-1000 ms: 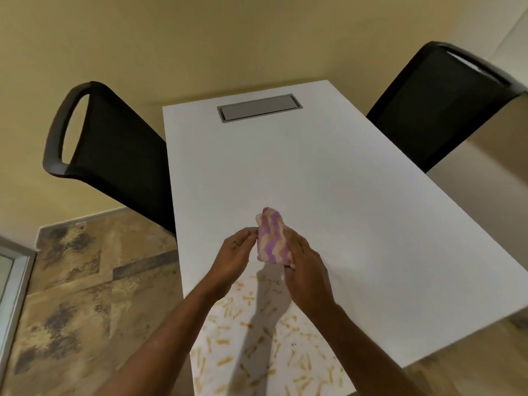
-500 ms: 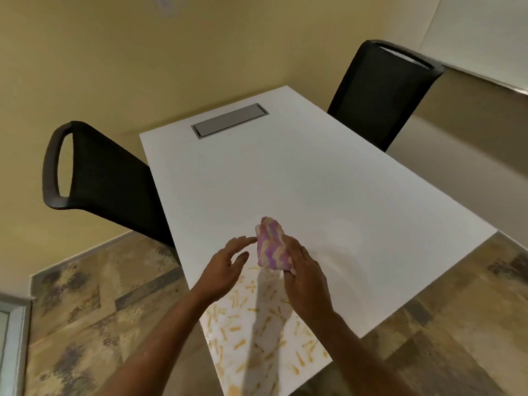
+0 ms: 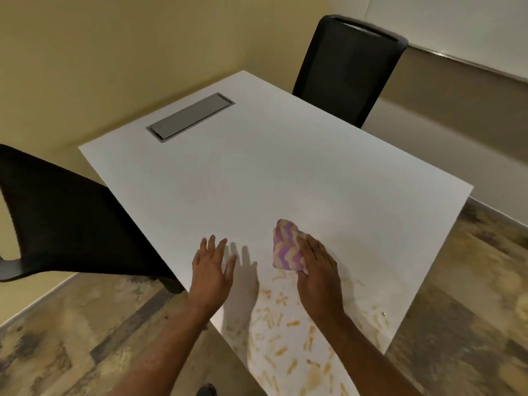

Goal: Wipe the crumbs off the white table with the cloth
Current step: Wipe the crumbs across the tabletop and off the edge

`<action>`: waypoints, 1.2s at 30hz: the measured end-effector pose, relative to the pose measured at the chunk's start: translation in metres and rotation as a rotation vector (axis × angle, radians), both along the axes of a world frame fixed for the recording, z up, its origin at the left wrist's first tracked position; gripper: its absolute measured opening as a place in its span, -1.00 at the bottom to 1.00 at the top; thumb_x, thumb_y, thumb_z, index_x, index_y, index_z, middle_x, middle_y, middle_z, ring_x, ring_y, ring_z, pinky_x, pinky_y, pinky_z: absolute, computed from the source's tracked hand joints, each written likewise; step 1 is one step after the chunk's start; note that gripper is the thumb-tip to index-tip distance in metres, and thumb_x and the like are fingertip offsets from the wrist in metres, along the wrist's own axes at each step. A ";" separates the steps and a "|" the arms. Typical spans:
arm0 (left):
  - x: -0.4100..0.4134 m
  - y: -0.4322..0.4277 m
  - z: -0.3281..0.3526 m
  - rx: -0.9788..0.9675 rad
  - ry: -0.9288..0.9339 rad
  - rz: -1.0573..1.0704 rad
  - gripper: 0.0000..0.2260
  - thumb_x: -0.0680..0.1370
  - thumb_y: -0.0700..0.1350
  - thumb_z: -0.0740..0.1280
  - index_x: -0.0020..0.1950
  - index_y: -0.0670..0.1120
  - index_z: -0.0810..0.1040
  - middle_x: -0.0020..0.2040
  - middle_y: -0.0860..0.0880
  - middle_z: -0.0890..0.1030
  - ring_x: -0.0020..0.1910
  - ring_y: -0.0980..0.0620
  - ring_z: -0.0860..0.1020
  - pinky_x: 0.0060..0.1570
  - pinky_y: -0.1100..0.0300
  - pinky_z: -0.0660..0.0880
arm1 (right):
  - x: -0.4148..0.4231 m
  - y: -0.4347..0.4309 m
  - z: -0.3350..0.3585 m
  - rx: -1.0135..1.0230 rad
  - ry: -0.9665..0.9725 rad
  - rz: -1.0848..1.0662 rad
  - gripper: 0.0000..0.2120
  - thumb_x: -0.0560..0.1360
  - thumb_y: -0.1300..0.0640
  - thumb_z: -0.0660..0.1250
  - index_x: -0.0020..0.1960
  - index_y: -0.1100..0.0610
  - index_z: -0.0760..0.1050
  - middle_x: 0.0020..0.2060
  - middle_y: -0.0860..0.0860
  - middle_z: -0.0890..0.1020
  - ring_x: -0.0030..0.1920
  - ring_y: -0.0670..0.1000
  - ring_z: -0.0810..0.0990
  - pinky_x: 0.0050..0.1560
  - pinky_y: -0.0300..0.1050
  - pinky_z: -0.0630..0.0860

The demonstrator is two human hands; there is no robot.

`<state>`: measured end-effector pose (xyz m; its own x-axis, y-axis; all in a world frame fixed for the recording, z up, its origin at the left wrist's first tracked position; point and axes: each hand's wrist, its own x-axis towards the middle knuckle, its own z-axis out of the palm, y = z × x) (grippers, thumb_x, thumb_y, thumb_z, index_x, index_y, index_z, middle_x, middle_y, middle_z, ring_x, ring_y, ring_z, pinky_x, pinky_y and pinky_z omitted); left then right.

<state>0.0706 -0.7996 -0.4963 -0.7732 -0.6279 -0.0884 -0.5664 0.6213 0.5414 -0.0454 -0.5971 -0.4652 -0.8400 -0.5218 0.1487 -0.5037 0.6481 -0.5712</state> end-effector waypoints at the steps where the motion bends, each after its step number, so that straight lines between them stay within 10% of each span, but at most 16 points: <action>1: 0.002 -0.010 -0.007 0.000 -0.014 -0.020 -0.50 0.73 0.08 0.12 0.64 -0.07 0.26 0.69 -0.12 0.15 0.70 -0.11 -0.04 0.64 -0.02 -0.03 | 0.006 -0.008 -0.002 0.011 0.017 -0.038 -0.35 0.43 0.52 0.39 0.49 0.21 0.45 0.45 0.18 0.52 0.49 0.25 0.45 0.46 0.31 0.42; 16: 0.002 -0.107 -0.085 -0.210 -0.076 -0.386 -0.31 0.68 0.27 -0.29 0.68 -0.09 0.07 0.69 -0.18 0.08 0.69 -0.14 -0.07 0.65 -0.13 -0.02 | 0.038 -0.066 -0.035 0.207 0.074 -0.272 -0.30 0.46 0.48 0.36 0.55 0.13 0.37 0.49 0.20 0.45 0.52 0.23 0.38 0.47 0.24 0.39; 25: 0.005 -0.122 -0.119 -0.252 -0.072 -0.459 -0.38 0.71 0.27 -0.19 0.70 0.00 -0.01 0.71 -0.08 -0.05 0.68 0.00 -0.21 0.66 -0.04 -0.11 | 0.050 -0.096 -0.087 0.304 0.015 -0.212 -0.30 0.53 0.36 0.32 0.61 0.07 0.26 0.64 0.20 0.19 0.64 0.23 0.15 0.61 0.13 0.10; 33: 0.002 -0.123 -0.125 -0.345 -0.060 -0.460 -0.40 0.72 0.23 -0.16 0.67 -0.05 0.18 0.68 -0.15 0.16 0.68 -0.12 0.07 0.64 -0.10 0.06 | 0.047 -0.116 -0.116 0.485 0.024 -0.239 -0.18 0.56 -0.34 0.27 0.67 -0.10 0.00 0.65 0.19 0.12 0.63 0.28 0.14 0.54 0.29 0.18; 36: 0.002 -0.124 -0.126 -0.372 -0.067 -0.479 -0.41 0.72 0.20 -0.14 0.66 -0.07 0.20 0.66 -0.18 0.20 0.67 -0.17 0.11 0.63 -0.13 0.11 | 0.052 -0.126 -0.124 0.503 0.023 -0.265 -0.21 0.60 -0.24 0.29 0.67 -0.11 -0.03 0.65 0.19 0.11 0.64 0.32 0.06 0.57 0.29 0.12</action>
<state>0.0724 -0.9238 -0.6221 -0.9776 -0.2103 0.0116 -0.2031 0.9560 0.2117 0.0065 -0.7227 -0.5895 -0.9513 -0.3052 -0.0440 -0.2957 0.9434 -0.1504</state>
